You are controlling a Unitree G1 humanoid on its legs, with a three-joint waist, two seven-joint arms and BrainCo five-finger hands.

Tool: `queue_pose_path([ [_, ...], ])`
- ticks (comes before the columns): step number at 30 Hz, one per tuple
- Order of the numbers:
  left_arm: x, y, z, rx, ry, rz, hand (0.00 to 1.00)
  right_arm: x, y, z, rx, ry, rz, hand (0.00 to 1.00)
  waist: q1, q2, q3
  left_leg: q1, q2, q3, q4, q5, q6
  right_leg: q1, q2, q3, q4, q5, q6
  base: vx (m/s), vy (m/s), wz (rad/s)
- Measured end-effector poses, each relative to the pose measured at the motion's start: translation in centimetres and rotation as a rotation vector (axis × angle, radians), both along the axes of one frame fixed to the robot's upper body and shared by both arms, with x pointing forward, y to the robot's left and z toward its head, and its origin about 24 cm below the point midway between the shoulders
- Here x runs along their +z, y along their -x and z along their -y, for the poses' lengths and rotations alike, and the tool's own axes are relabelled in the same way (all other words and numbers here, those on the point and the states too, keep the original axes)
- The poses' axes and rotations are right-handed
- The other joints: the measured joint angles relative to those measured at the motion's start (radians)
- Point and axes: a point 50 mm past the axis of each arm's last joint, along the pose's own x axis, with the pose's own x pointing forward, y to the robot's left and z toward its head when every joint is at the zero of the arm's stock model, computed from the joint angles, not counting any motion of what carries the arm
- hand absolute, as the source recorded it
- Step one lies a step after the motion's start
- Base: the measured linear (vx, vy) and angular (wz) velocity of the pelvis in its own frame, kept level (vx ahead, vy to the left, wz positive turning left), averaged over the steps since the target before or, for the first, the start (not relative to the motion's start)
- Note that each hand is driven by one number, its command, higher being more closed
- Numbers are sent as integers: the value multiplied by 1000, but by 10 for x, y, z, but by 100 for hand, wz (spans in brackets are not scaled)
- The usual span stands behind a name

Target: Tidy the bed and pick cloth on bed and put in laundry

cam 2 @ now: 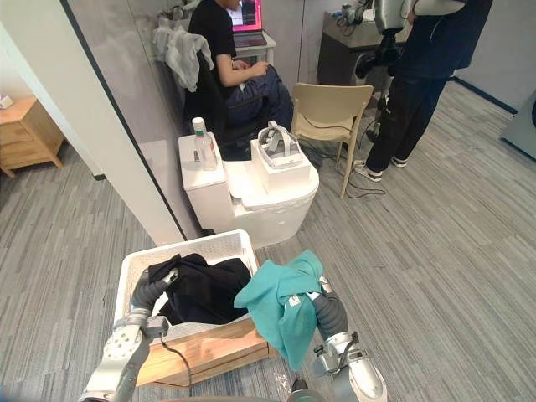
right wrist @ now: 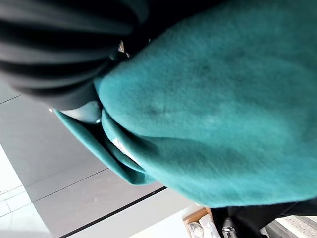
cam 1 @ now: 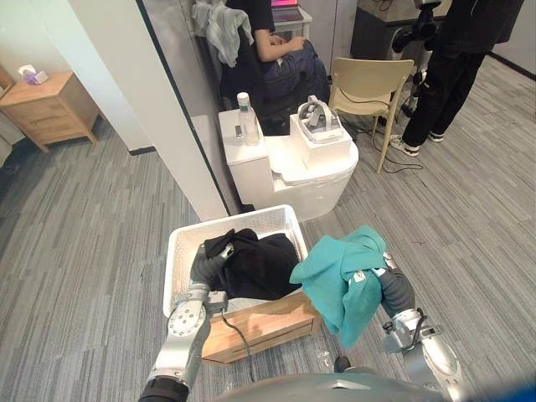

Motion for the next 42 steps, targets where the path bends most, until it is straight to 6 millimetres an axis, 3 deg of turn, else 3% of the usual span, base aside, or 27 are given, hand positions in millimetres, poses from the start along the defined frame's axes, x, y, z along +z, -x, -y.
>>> queue_pose_path([
  [4, -11, 5, -1, 10, 3, -49, 0, 0, 0, 0, 15, 2, 5, 100, 1, 0, 1, 1, 1, -2, 2, 0, 0, 0, 0, -2, 7, -5, 0, -35, -30, 2],
  [10, -10, 14, -11, 58, 0, -15, 0, 9, -1, 3, 46, 8, 56, 100, 1, -1, 7, 32, 4, -13, -1, 0, 0, 33, 0, -11, 13, -16, 2, -26, -23, 6],
  [16, 9, 24, -34, 84, -11, 54, 0, 27, -8, 9, 37, 58, 154, 100, 30, -9, 4, 25, 4, -45, -5, 0, 0, 41, -5, -40, 20, -25, 3, -29, -25, 16],
  [19, 11, 31, -41, 31, -46, 36, 0, 42, -24, 18, 41, 119, 237, 100, 33, -11, 3, 19, 3, -57, -4, 2, -1, 44, -9, -60, 20, -28, 2, 7, -15, 17],
  [20, 13, 32, -46, 52, -51, 43, 0, 50, -31, 22, 35, 143, 272, 100, 50, -10, 2, 19, 3, -59, -3, 2, -2, 45, -10, -63, 20, -28, 2, 13, -9, 6],
  [26, 43, 30, -60, 133, 61, 222, 0, 70, -49, 22, 28, 162, 374, 100, 81, -14, 0, 20, 2, -97, -3, 8, -4, 65, -15, -85, 21, -37, 3, 1, -13, 19],
  [28, 55, 32, -49, 71, 118, 308, 0, 78, -56, 17, 44, 178, 415, 100, 99, -16, 0, 20, -1, -107, -1, 8, -3, 68, -17, -85, 21, -37, 3, -29, -16, 8],
  [31, 56, 33, -22, -36, 196, 338, 0, 87, -64, 9, 63, 209, 459, 100, 115, -27, 9, -4, 4, -125, 64, -26, -1, 86, -29, -105, 30, -51, 9, -38, -6, 24],
  [33, 49, 34, 2, -148, 270, 300, 0, 95, -71, 4, 51, 246, 494, 100, 122, -36, 7, -19, 4, -156, 84, -29, -1, 80, -35, -119, 57, -67, 9, -33, -4, 34],
  [38, 35, 42, 33, -330, 386, 201, 0, 115, -93, 2, 35, 284, 547, 100, 130, -38, 5, -29, 4, -158, 79, -27, 0, 57, -47, -133, 92, -80, 6, -29, -10, 7],
  [42, 14, 47, 55, -428, 526, 78, 0, 113, -112, 9, 6, 318, 503, 100, 137, -36, 5, -5, -29, -153, 29, 9, 10, 41, -80, -142, 128, -78, 13, -18, 48, 5],
])
